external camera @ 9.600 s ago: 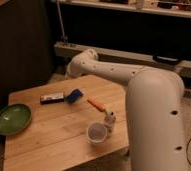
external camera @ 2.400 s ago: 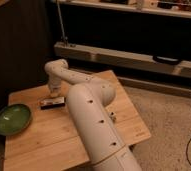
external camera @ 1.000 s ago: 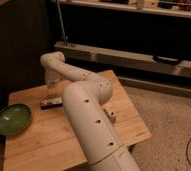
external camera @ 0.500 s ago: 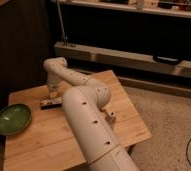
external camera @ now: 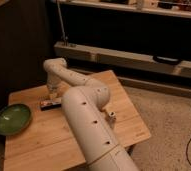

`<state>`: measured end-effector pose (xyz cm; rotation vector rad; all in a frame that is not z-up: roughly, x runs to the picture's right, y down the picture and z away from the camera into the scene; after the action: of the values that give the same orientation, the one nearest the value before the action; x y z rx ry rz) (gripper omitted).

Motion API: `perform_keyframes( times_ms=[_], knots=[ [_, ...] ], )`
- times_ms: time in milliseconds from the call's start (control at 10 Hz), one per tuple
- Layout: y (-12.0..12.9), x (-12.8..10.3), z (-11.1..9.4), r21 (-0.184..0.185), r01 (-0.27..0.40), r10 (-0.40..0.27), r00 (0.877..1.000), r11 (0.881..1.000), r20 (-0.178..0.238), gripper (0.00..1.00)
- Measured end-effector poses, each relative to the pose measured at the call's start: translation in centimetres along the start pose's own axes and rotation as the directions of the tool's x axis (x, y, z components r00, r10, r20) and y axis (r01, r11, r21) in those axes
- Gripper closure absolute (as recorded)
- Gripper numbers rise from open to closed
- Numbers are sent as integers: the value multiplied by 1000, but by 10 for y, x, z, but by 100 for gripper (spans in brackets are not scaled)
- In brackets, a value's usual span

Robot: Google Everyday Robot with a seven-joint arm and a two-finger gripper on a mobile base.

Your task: Push the eraser across the table

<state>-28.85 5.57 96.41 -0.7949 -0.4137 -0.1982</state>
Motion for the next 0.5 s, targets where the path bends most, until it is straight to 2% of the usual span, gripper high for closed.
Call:
perform_keyframes(
  times_ms=[500],
  knots=[
    [33, -9, 7, -47, -10, 9, 1000, 999, -16, 100]
  ],
)
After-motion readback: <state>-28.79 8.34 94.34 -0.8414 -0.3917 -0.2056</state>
